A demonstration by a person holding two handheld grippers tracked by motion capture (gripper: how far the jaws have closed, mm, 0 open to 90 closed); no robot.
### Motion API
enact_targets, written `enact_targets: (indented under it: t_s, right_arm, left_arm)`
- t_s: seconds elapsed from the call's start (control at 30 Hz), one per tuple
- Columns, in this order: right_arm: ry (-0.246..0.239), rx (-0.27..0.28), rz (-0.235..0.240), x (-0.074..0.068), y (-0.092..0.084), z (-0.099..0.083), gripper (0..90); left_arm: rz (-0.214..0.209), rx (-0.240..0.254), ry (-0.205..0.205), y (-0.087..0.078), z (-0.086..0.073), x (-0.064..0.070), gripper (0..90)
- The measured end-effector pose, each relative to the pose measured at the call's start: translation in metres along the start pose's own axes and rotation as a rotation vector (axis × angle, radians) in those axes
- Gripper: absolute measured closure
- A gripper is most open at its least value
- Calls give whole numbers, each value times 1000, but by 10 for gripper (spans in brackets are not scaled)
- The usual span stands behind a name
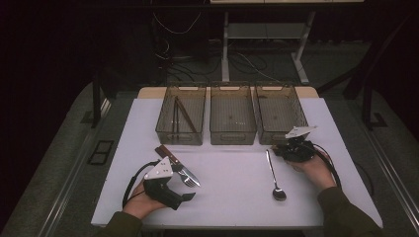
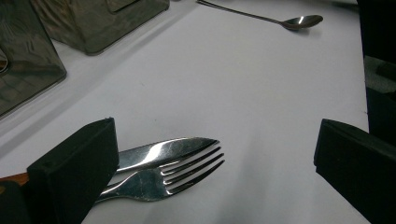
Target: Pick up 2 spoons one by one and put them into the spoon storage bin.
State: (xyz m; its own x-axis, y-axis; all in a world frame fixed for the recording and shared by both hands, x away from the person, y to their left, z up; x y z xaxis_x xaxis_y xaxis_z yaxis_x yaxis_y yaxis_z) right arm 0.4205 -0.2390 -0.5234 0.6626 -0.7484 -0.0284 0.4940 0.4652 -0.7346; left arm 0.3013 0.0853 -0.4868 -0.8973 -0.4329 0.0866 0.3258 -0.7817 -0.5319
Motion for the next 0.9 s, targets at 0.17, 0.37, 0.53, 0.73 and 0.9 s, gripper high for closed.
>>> enact_targets:
  t_s: [0.17,0.37,0.53,0.73,0.9]
  right_arm:
    - [9,-5,7,0,-2,-1,737]
    - [32,20,14,1,-10,3,739]
    - [43,42,23,0,-16,8,740]
    - [53,57,39,-2,-24,13,739]
    - [53,65,48,-6,-32,18,739]
  left_arm:
    - [0,0,0,0,0,0,0]
    - [0,2,-1,0,0,0,0]
    - [1,2,-1,0,0,0,0]
    - [2,2,-1,0,0,0,0]
    - [4,3,-3,-1,0,0,0]
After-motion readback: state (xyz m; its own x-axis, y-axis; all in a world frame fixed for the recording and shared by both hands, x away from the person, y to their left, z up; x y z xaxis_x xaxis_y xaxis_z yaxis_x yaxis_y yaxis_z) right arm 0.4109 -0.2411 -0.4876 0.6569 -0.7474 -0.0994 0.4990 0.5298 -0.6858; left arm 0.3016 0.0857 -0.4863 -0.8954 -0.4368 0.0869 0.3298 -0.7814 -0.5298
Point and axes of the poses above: each handheld gripper's, and its own axes: y roughly forward along the jaws, z roughly out of its top, x roughly to its right, the point moved 10 cm from there along y, roughly forward along the jaws
